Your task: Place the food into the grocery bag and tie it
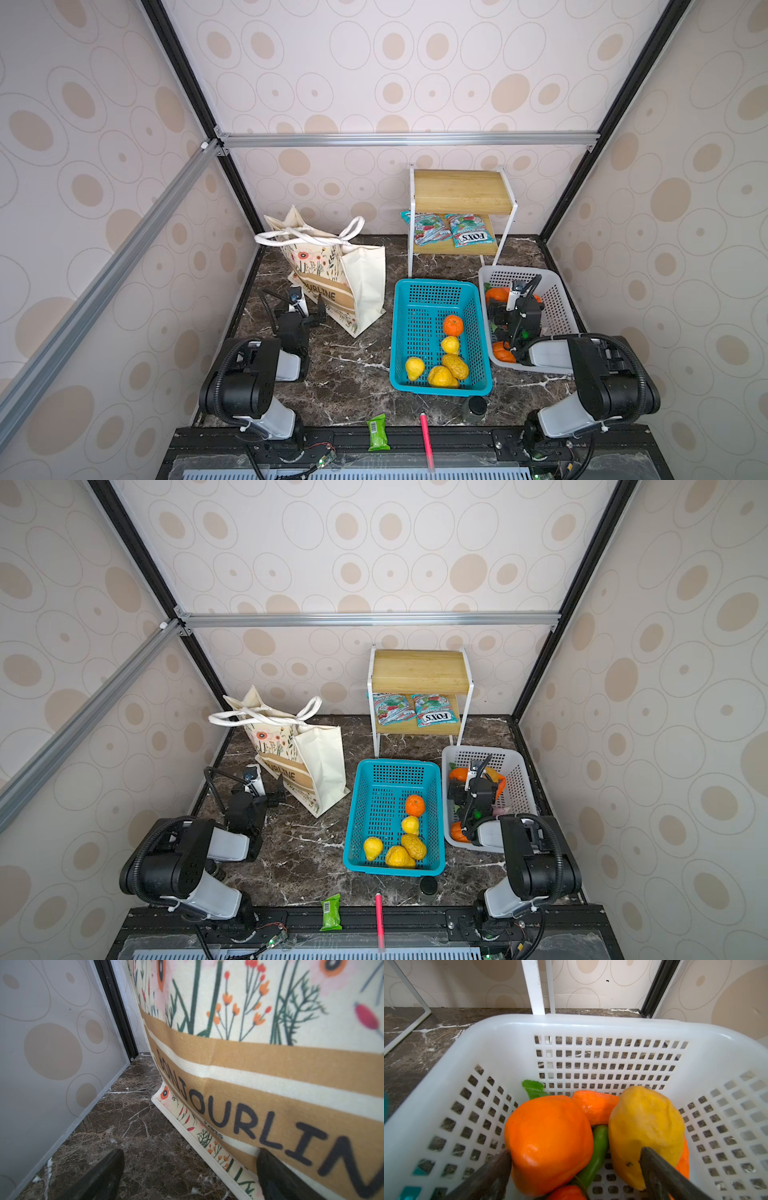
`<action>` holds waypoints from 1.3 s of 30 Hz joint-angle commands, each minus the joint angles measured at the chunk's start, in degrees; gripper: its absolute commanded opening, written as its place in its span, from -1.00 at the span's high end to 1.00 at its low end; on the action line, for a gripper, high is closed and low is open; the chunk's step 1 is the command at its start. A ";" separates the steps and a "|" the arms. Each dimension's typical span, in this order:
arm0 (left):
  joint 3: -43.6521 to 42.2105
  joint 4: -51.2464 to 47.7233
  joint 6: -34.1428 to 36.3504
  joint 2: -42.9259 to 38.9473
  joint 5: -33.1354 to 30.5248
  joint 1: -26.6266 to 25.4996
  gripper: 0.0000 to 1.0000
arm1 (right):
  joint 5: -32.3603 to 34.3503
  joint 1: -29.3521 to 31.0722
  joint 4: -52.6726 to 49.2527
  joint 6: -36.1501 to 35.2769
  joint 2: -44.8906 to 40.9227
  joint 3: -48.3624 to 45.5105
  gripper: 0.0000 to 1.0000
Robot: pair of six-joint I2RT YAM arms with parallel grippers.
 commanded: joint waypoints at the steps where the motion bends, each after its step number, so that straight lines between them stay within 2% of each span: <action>1: 0.29 2.80 1.52 0.01 1.22 0.09 -0.98 | -1.78 0.28 0.02 -0.73 0.17 0.49 -0.99; 7: 0.26 2.82 1.55 0.07 1.27 0.12 -0.98 | -1.65 0.28 -0.03 -0.69 0.23 0.51 -0.99; 9: 0.21 2.84 1.51 0.05 1.26 0.13 -0.98 | -1.71 0.30 3.38 -1.03 -0.44 -0.22 -0.99; 12: 0.28 2.95 1.51 0.09 1.22 0.13 -0.98 | -7.03 0.44 -8.98 -2.65 -13.06 -0.59 -0.99; 14: 0.28 2.88 1.58 0.08 1.15 0.08 -0.98 | -12.41 0.39 -4.93 -5.06 -15.35 -3.92 -1.00; 15: 0.28 2.81 1.60 0.08 1.11 0.08 -0.98 | -12.57 0.38 -1.91 -5.23 -13.66 -4.75 -0.99; 18: 0.20 2.88 1.60 0.03 1.18 0.07 -0.98 | -7.25 0.43 -2.09 -3.04 -1.97 0.36 -0.99; 19: 0.20 2.88 1.58 0.00 1.18 0.01 -0.98 | -7.27 -0.05 2.82 -2.08 2.20 1.24 -0.99; 20: 0.22 2.88 1.56 0.06 1.14 0.06 -0.98 | -6.02 -0.60 5.65 -1.23 0.96 -1.44 -1.00; 21: 0.20 2.80 1.52 0.00 1.24 0.06 -0.98 | 0.42 -0.59 1.47 1.72 -0.75 -0.97 -0.99; 22: 0.24 2.93 1.60 0.17 1.14 0.05 -0.98 | 2.07 -0.10 1.15 1.67 -0.29 -0.50 -0.99; 24: 0.20 2.96 1.62 0.08 1.07 0.01 -0.98 | 2.69 0.81 4.81 -0.07 1.41 -0.75 -0.99; 26: 0.19 2.96 1.62 0.00 1.09 0.03 -0.98 | 2.74 0.73 0.40 0.46 0.05 0.19 -0.99; 29: 0.22 2.97 1.62 0.00 1.12 0.07 -0.98 | 2.73 0.80 2.92 0.23 0.85 -0.44 -1.00; 32: 0.19 2.97 1.60 0.00 1.09 0.07 -0.98 | 2.70 0.75 0.31 0.48 0.05 0.18 -0.99; 39: 0.16 2.97 1.62 0.00 1.09 0.04 -0.98 | 2.80 0.81 1.15 0.41 0.34 0.01 -1.00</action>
